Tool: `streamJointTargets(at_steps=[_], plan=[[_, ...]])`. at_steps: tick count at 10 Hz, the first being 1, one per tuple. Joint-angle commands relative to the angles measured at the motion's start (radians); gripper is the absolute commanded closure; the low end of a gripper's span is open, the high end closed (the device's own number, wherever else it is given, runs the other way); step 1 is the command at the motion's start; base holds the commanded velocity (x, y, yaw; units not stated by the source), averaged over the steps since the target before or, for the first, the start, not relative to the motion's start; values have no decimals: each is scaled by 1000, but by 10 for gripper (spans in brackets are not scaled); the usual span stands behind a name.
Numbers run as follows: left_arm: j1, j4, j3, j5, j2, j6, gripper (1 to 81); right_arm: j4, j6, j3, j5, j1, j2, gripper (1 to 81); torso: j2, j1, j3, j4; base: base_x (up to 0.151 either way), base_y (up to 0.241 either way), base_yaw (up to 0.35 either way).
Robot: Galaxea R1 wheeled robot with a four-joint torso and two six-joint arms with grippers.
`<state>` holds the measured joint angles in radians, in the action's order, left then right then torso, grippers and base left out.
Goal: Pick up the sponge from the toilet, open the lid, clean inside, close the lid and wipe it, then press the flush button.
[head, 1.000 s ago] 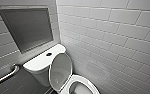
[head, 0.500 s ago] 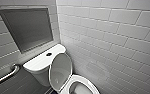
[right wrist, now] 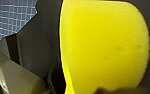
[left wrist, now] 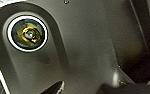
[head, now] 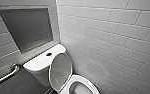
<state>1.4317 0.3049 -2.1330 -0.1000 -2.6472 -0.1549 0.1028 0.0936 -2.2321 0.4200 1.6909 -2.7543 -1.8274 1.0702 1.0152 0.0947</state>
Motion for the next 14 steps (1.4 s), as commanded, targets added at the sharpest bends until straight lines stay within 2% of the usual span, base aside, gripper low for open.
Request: streamJointTargets(at_steps=[1,3,4,6,8,10,12,14], plan=[[-17,36,-12,-63,-10,21,10,-21,3,13,-58,5,19,811,99,-63,0,0,0,0,0],[-17,36,-27,-64,-14,21,10,-21,6,23,-58,-1,26,811,152,-98,0,0,0,0,0],[-17,36,-27,-64,-14,21,10,-21,8,43,-58,-6,42,811,87,-56,0,0,0,0,0],[-7,34,-25,-67,-18,22,10,-20,11,117,-58,-29,118,811,112,-72,0,0,0,0,0],[28,42,-27,-61,-31,23,10,-8,35,212,-58,-74,204,811,117,-77,0,0,0,0,0],[71,43,-35,-61,-45,23,10,-8,86,332,-60,-140,299,811,117,-77,0,0,0,0,0],[103,42,-97,-55,-80,29,10,-6,121,449,-58,-206,394,811,117,-77,0,0,0,0,0],[128,40,-101,-3,-90,29,10,-6,126,543,-60,-257,466,811,117,-77,0,0,0,0,0]])
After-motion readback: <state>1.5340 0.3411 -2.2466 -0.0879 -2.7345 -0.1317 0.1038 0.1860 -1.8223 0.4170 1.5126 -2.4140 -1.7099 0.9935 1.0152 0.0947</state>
